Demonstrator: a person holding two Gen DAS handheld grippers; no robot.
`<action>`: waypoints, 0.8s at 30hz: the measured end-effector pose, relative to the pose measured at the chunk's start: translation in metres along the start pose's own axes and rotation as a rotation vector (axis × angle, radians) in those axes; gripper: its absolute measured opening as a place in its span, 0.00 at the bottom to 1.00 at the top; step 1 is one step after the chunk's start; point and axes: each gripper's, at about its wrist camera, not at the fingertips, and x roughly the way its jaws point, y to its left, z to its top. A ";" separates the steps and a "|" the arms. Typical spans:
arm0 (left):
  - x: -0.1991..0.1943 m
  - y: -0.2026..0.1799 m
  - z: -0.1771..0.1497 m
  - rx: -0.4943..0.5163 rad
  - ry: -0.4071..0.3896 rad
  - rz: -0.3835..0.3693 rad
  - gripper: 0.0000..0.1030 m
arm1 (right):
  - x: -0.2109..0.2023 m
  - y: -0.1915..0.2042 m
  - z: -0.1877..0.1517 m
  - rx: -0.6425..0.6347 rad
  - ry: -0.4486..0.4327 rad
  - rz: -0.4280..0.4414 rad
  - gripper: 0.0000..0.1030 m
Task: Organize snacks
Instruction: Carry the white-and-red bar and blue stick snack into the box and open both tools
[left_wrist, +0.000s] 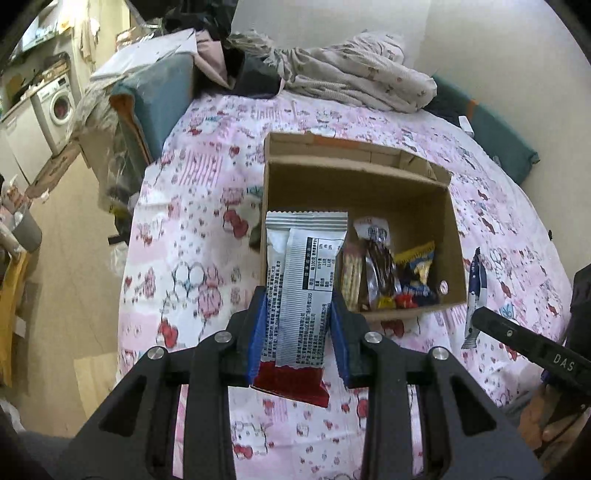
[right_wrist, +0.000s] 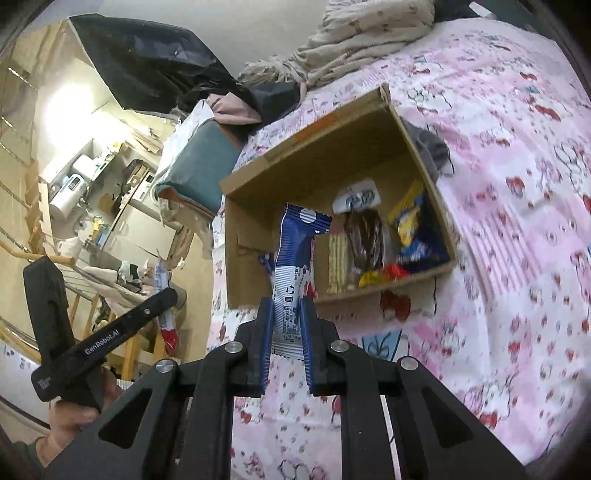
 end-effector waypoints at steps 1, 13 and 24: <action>0.002 -0.002 0.005 0.005 -0.004 0.003 0.27 | 0.003 -0.002 0.005 0.001 -0.001 -0.004 0.15; 0.049 -0.024 0.042 0.060 -0.005 0.017 0.27 | 0.035 -0.017 0.041 0.006 0.000 -0.046 0.15; 0.093 -0.037 0.039 0.123 0.001 0.037 0.27 | 0.071 -0.027 0.045 0.009 0.057 -0.060 0.15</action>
